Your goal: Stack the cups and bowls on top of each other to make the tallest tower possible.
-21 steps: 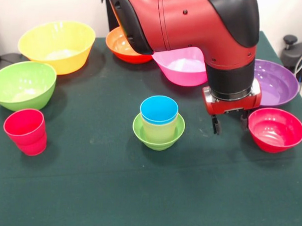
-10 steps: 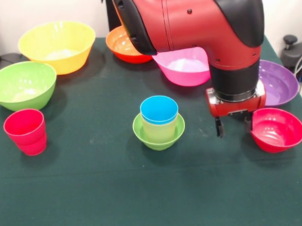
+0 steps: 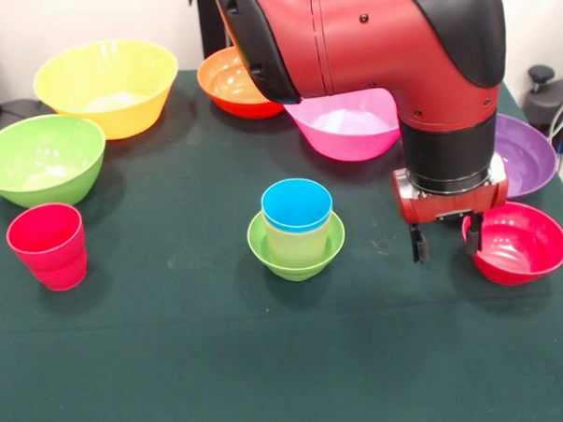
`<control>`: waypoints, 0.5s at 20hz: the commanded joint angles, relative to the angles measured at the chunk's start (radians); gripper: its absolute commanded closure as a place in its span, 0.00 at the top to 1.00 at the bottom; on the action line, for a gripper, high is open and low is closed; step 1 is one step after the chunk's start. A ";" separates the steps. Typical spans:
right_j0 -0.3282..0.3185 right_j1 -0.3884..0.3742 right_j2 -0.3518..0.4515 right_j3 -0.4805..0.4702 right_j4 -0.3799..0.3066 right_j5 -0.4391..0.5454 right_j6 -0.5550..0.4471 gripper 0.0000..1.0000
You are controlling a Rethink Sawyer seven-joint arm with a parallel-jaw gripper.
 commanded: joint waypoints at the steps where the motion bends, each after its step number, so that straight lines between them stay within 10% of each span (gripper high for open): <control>1: 0.025 0.013 0.067 -0.036 0.022 0.046 0.066 1.00; 10: 0.043 0.015 0.076 -0.006 0.034 0.043 0.079 1.00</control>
